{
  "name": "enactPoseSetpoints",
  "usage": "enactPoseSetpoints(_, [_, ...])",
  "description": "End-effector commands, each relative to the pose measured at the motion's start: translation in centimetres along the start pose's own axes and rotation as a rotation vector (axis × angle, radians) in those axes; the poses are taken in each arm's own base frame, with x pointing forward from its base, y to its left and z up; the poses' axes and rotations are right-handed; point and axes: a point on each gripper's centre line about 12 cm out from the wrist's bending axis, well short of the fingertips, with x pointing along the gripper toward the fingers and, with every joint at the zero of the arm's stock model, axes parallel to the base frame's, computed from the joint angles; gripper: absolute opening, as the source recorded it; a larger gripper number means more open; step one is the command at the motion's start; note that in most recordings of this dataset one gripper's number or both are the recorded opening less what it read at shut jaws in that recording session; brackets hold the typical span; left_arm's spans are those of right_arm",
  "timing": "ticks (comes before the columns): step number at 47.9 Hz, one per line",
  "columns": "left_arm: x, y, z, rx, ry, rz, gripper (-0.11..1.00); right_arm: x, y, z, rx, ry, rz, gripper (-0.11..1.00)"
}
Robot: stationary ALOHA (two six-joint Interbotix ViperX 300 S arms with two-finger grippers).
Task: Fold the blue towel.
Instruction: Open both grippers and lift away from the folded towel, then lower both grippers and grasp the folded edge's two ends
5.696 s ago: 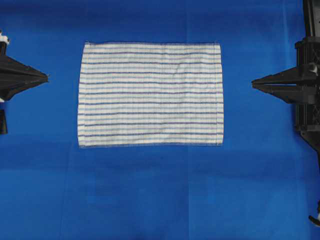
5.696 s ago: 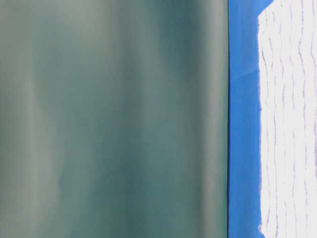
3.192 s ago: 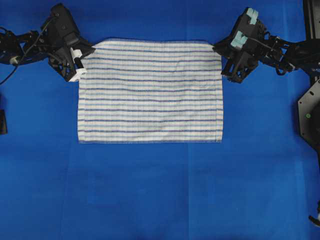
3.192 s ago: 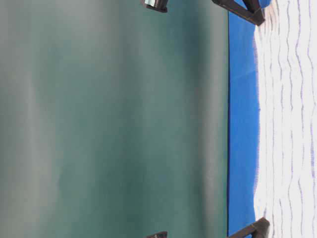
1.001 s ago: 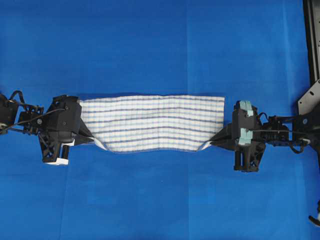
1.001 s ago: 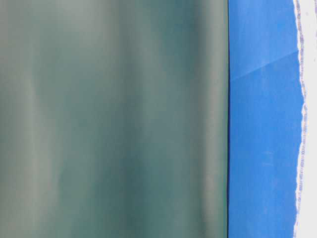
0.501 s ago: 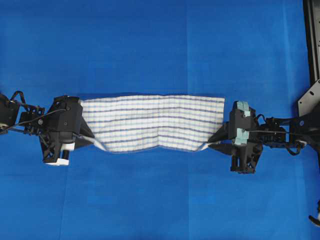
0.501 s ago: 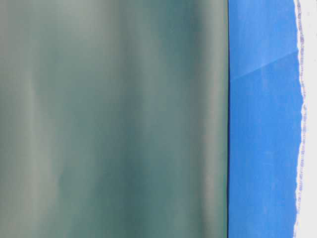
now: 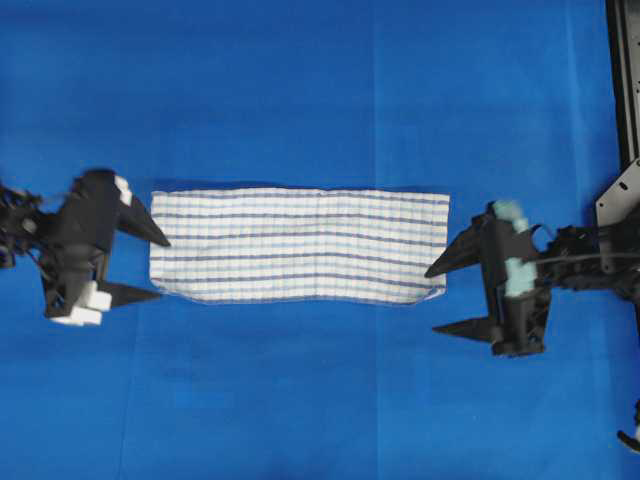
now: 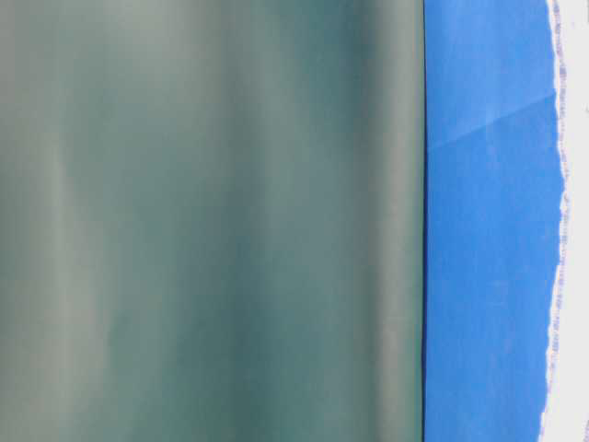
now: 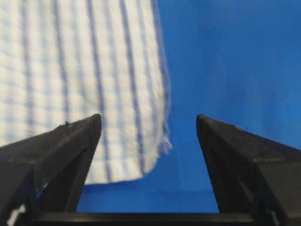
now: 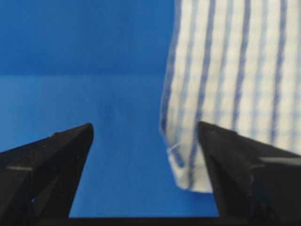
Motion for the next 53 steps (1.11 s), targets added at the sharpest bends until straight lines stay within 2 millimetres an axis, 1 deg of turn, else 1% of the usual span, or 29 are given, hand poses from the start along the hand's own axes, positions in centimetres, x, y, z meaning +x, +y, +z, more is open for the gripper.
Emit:
enactPoseSetpoints(1, [-1.1,1.0,0.9,-0.006,-0.051,0.026,0.77,-1.4,-0.7,1.6,-0.004,-0.062,-0.003,0.82])
enactPoseSetpoints(6, [-1.5,3.0,0.7,-0.018,-0.057,0.089,0.77,-2.7,-3.4,2.4,0.020,-0.089,-0.073,0.82])
enactPoseSetpoints(14, [-1.3,6.3,0.6,-0.012,-0.040,0.186,0.77,-3.5,-8.0,2.6,0.065,-0.056,-0.205,0.82])
enactPoseSetpoints(18, [-0.8,7.5,0.2,-0.005,-0.013,0.218,0.77,-3.4,-9.4,2.4,0.071,-0.024,-0.245,0.82])
enactPoseSetpoints(23, [0.1,8.4,-0.7,0.002,0.030,0.236,0.77,-2.6,-10.6,1.8,0.083,0.018,-0.282,0.82])
enactPoseSetpoints(37, [2.0,8.7,-1.5,0.002,0.048,0.234,0.77,-0.1,-12.3,0.6,0.086,0.076,-0.341,0.81])
enactPoseSetpoints(45, [2.2,8.6,-1.6,0.009,0.058,0.227,0.72,0.4,-12.3,0.5,0.088,0.090,-0.341,0.81])
enactPoseSetpoints(49, [2.2,8.5,-1.5,0.014,0.055,0.224,0.67,0.6,-12.0,0.6,0.076,0.089,-0.332,0.79])
enactPoseSetpoints(53, [2.2,8.4,-1.6,0.015,0.060,0.223,0.55,0.7,-11.6,0.6,0.067,0.089,-0.324,0.72])
